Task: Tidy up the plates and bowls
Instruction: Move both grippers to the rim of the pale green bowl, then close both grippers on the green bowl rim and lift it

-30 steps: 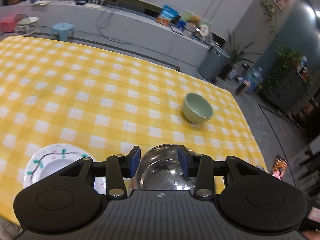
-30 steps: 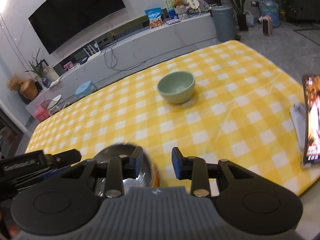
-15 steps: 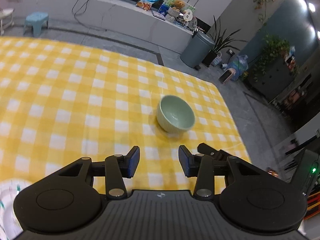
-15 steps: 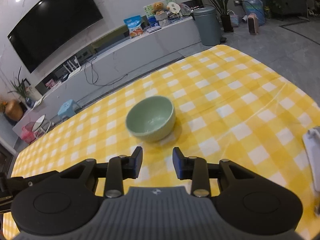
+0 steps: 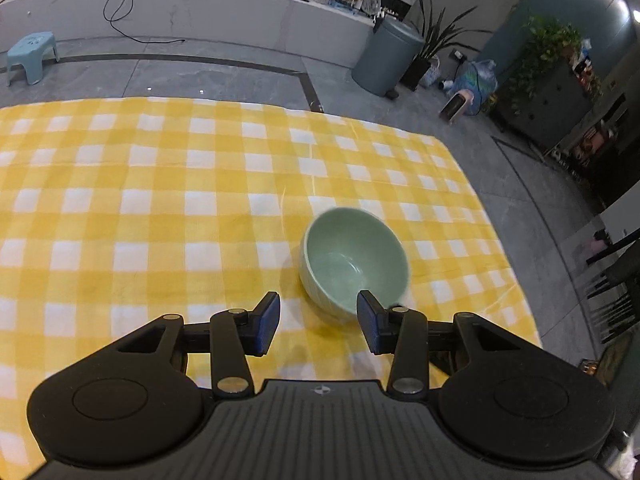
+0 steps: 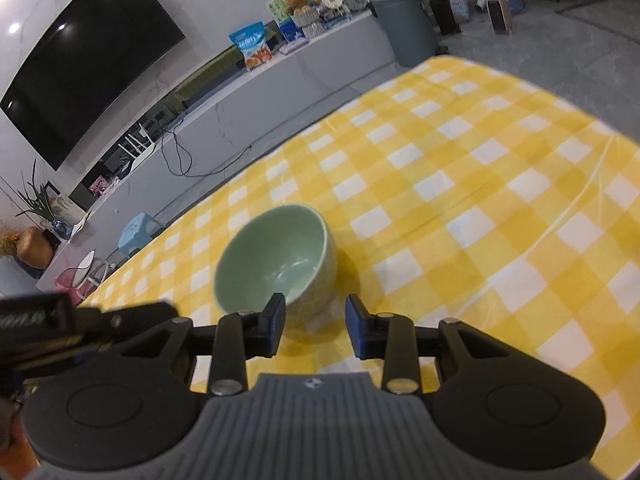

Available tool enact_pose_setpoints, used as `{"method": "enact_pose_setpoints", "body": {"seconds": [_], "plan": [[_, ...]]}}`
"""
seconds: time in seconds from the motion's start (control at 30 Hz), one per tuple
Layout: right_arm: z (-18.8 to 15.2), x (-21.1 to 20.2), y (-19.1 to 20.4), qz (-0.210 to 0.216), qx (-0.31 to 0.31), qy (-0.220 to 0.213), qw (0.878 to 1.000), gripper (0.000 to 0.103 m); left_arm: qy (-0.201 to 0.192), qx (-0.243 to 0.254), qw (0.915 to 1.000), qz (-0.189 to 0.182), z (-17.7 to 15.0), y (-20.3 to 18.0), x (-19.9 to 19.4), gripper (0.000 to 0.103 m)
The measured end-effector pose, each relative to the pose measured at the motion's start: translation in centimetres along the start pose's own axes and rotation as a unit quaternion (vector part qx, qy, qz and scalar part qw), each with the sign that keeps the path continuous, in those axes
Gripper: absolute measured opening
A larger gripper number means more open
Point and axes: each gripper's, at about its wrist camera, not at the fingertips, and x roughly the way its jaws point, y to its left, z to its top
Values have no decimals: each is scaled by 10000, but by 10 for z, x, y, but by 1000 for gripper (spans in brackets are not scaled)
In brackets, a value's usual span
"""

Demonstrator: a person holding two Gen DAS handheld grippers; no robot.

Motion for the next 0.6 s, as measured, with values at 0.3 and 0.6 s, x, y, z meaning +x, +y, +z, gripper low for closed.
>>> {"method": "enact_pose_setpoints", "body": {"seconds": [0.3, 0.6], "plan": [[11, 11, -5, 225, 168, -108, 9995, 30, 214, -76, 9997, -31, 21, 5, 34, 48], [21, 25, -11, -111, 38, -226, 9997, 24, 365, 202, 9989, 229, 31, -6, 61, 33]]}}
